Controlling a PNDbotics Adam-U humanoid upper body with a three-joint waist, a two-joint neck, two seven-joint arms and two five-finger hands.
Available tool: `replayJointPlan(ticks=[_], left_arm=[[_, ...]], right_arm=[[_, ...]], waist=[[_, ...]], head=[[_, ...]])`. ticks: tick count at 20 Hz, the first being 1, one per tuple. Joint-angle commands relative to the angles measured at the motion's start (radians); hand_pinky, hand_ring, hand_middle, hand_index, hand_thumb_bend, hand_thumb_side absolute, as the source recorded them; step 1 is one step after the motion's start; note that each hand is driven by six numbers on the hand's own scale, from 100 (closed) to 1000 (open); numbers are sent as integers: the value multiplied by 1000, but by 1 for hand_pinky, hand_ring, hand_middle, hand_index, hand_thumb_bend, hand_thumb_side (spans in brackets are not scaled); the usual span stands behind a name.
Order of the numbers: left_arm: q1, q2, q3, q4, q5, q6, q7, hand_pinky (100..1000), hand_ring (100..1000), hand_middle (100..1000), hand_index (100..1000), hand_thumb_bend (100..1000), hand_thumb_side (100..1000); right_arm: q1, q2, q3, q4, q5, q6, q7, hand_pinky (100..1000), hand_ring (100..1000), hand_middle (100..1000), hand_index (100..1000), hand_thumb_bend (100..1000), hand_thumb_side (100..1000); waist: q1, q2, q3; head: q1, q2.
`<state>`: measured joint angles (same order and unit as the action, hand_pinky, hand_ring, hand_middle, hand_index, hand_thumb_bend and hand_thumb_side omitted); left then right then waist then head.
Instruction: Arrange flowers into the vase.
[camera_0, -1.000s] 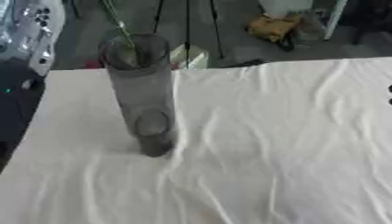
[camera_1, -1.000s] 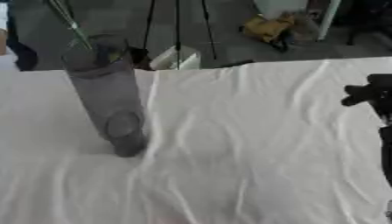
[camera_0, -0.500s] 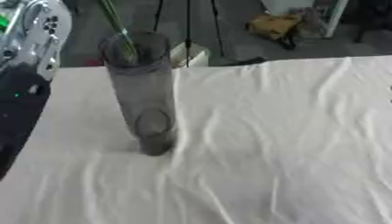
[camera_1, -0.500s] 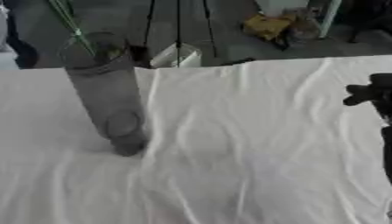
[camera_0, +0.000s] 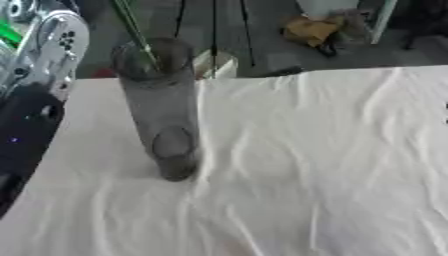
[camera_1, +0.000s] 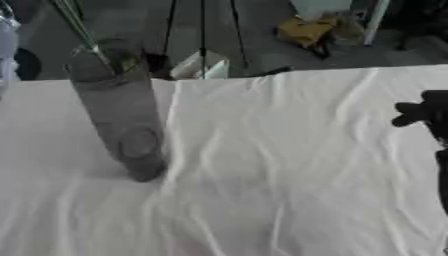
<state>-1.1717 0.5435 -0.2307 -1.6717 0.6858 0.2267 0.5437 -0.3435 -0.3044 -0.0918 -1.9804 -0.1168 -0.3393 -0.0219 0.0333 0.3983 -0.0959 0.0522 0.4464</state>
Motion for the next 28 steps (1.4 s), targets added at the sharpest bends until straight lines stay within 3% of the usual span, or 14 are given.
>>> replayJointPlan(ticks=[1,10,23,28], left_arm=[[-17,6,-3,-3,5,8,3,100,100,100,100,200,796],[-4,3,-8,11,-16,-6,14,100,100,100,100,220,808],[14,4,-14,48,-104,-39,-50,100,100,100,137,262,863],[21,7,-18,65,-149,-51,-83,100,100,100,173,249,927]], right_arm=[[-10,-11,-6,-20,4,-3,4,746,537,523,707,100,1000],[-12,-7,-7,-20,5,-2,5,747,536,523,707,100,1000],[-10,-2,-12,-20,9,-1,4,747,535,522,707,100,1000],[-10,-1,-14,-20,11,0,3,747,534,521,706,100,1000]], waist=[[1,-5,-2],[0,-2,-3],[-2,3,-4],[-2,6,-3]], head=[[3,-13],[4,-15],[4,-25],[4,-25]])
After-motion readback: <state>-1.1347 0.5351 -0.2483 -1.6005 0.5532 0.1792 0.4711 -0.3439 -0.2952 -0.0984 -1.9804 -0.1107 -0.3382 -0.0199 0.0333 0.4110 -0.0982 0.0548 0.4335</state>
